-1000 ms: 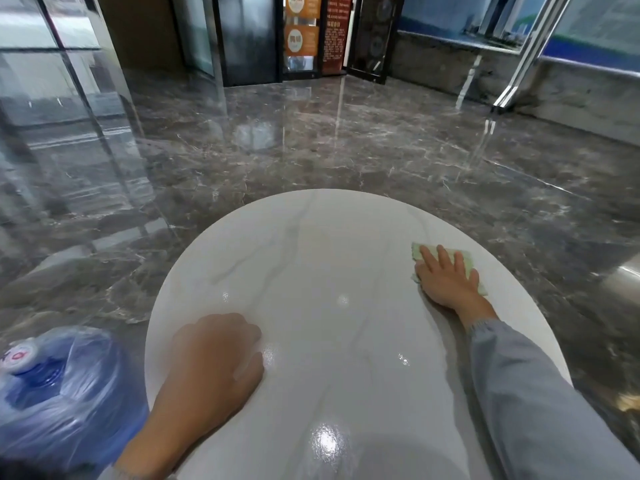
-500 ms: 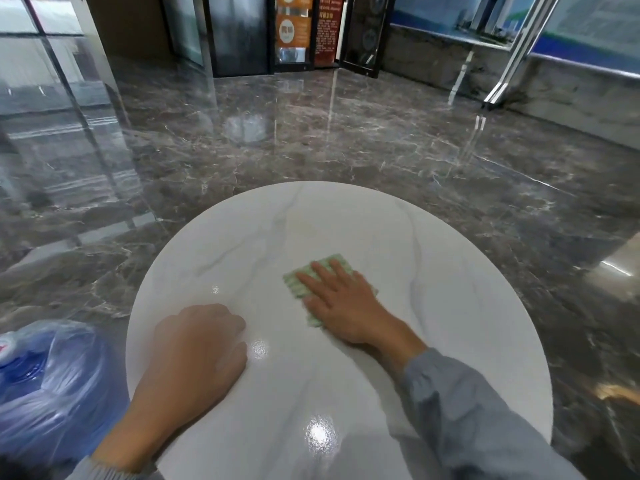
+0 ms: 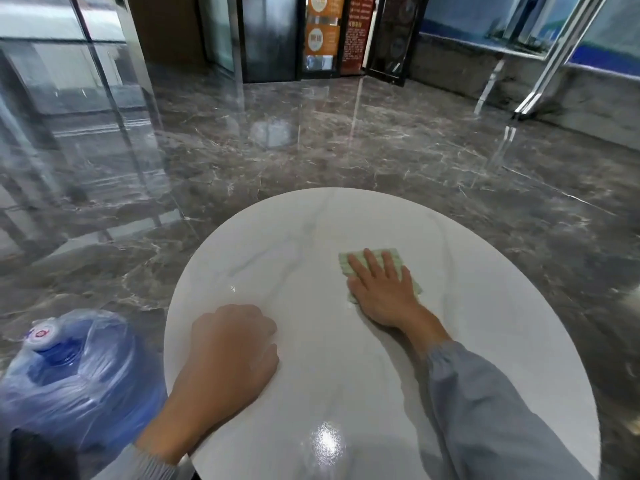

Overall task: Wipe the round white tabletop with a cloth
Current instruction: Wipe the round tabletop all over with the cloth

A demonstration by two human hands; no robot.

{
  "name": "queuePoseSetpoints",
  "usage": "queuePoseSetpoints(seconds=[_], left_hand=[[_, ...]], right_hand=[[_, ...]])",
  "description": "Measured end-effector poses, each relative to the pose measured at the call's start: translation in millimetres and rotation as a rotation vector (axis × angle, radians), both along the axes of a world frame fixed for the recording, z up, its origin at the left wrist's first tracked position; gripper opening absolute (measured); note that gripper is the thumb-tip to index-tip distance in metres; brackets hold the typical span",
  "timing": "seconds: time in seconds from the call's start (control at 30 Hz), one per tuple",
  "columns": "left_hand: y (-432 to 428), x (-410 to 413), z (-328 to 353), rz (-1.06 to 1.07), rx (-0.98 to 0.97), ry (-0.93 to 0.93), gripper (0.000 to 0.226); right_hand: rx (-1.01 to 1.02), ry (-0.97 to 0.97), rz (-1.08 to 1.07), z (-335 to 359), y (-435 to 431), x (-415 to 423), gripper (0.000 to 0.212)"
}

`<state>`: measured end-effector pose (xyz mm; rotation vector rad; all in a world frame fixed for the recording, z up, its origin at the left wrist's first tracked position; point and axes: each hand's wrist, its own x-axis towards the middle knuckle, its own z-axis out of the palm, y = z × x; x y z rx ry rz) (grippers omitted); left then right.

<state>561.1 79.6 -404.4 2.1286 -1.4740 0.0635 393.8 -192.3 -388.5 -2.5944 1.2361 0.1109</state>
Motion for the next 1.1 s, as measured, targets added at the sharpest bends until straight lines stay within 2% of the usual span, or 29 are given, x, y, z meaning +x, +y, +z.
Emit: queuePoseSetpoints(seconds=[0.13, 0.27, 0.37, 0.57, 0.7, 0.8, 1.0, 1.1], left_hand=[[1, 1, -2, 0.003, -0.019, 0.01, 0.025], [2, 1, 0, 0.005, -0.015, 0.012, 0.025], [2, 1, 0, 0.004, -0.039, 0.03, 0.022], [1, 2, -1, 0.008, -0.055, 0.057, 0.021], [-1, 1, -1, 0.015, -0.048, 0.051, 0.021], [0, 1, -1, 0.017, -0.062, 0.054, 0.021], [0, 1, -1, 0.008, -0.029, 0.043, 0.021], [0, 3, -1, 0.01, -0.034, 0.046, 0.021]], right_hand=[[-0.025, 0.002, 0.325, -1, 78, 61, 0.056], [0.001, -0.052, 0.381, 2, 85, 54, 0.055], [0.002, -0.036, 0.284, 3, 52, 30, 0.055], [0.009, 0.028, -0.164, 4, -57, -37, 0.057], [0.091, 0.092, -0.241, 8, -78, -5, 0.059], [0.081, 0.089, -0.088, 12, -53, 49, 0.059], [0.058, 0.037, 0.427, 6, 47, 154, 0.058], [0.065, -0.027, 0.443, 6, 37, 156, 0.057]])
